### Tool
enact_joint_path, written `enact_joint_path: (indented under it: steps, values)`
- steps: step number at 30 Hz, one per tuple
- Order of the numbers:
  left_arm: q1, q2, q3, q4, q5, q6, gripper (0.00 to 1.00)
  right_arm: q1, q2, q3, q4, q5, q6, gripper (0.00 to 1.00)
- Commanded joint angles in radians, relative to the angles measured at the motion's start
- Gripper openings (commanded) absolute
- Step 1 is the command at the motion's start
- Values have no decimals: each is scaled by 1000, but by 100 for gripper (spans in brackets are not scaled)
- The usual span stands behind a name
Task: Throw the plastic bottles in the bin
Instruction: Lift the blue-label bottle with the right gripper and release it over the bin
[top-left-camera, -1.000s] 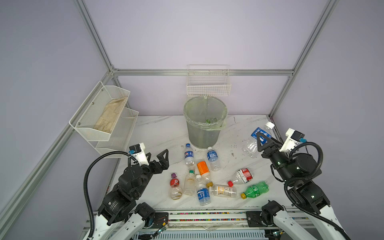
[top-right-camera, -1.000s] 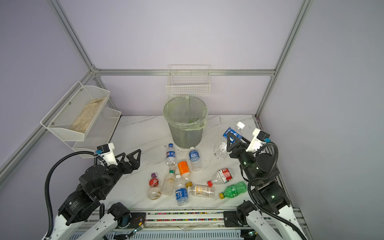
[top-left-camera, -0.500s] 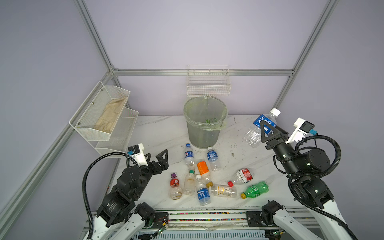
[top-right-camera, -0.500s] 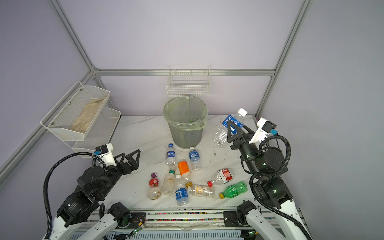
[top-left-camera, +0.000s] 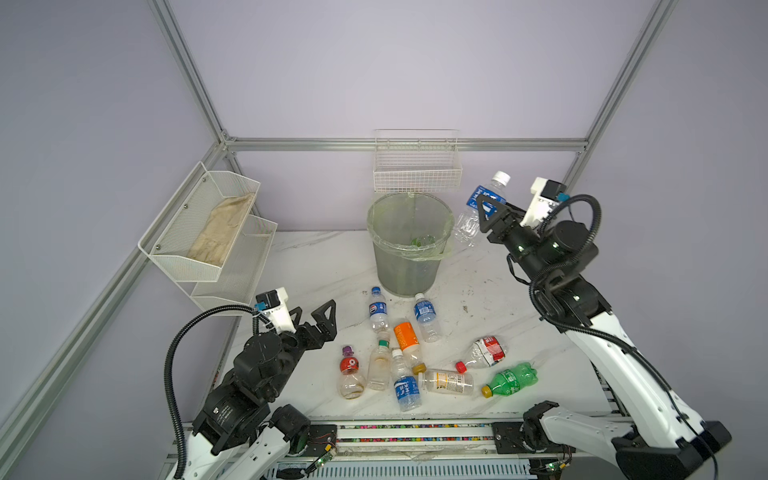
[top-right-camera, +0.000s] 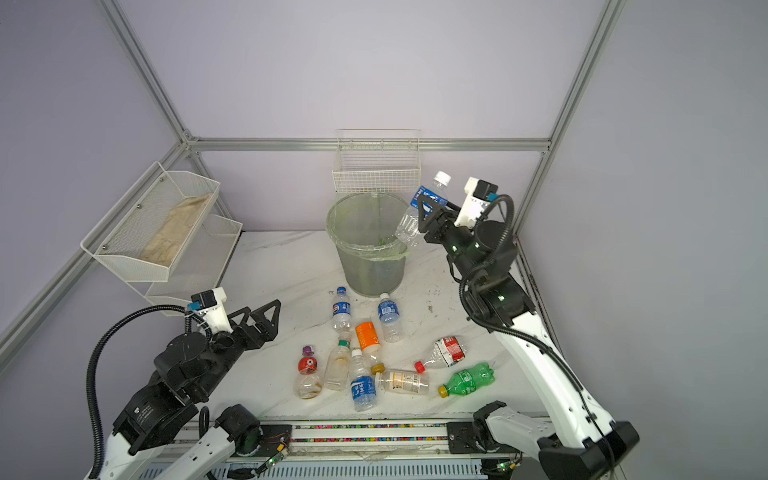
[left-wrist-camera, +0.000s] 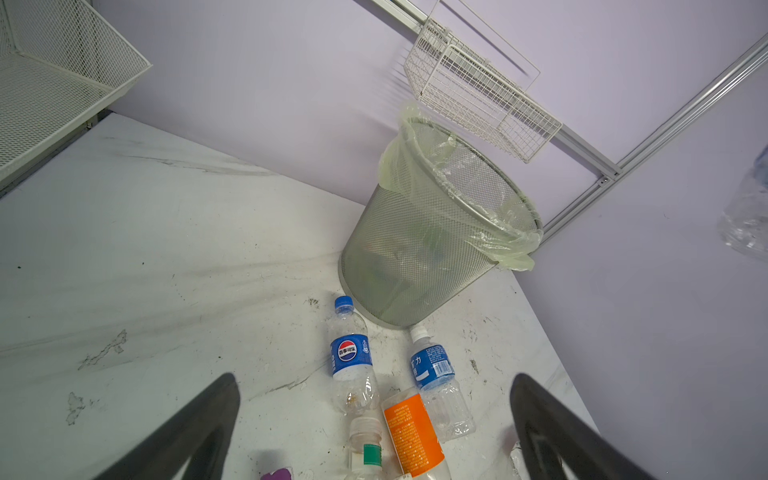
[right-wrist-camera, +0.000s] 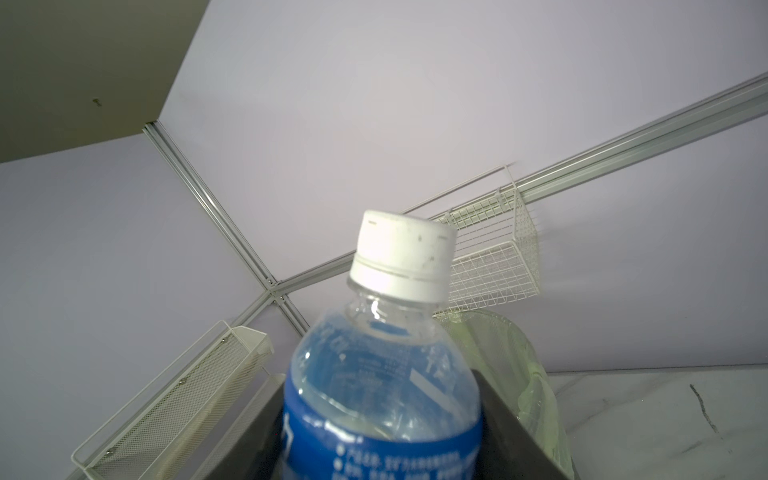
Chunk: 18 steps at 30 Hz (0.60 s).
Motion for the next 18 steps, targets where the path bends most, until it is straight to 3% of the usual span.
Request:
enact_joint_path:
  steps: [1, 2, 4, 5, 8, 11, 18]
  values:
    - [-2, -23, -2, -4, 3, -5, 100, -1, 169, 144, -96, -65, -25, 0]
    - [-3, -28, 1, -9, 1, -4, 100, 1, 239, 210, -154, -82, -38, 9]
    - [-3, -41, 6, -23, -2, -3, 100, 12, 377, 371, -302, -90, -57, 73]
    - [-2, -47, 9, -30, -4, -3, 100, 19, 410, 418, -349, -69, -64, 97]
    - [-2, -64, 19, -58, -18, 3, 100, 42, 382, 410, -329, 1, -65, 97]
    - [-2, -85, 17, -71, -31, 7, 100, 43, 299, 329, -249, 1, -45, 97]
    - [-2, -79, 11, -71, -30, 10, 100, 43, 216, 278, -255, 10, -44, 97]
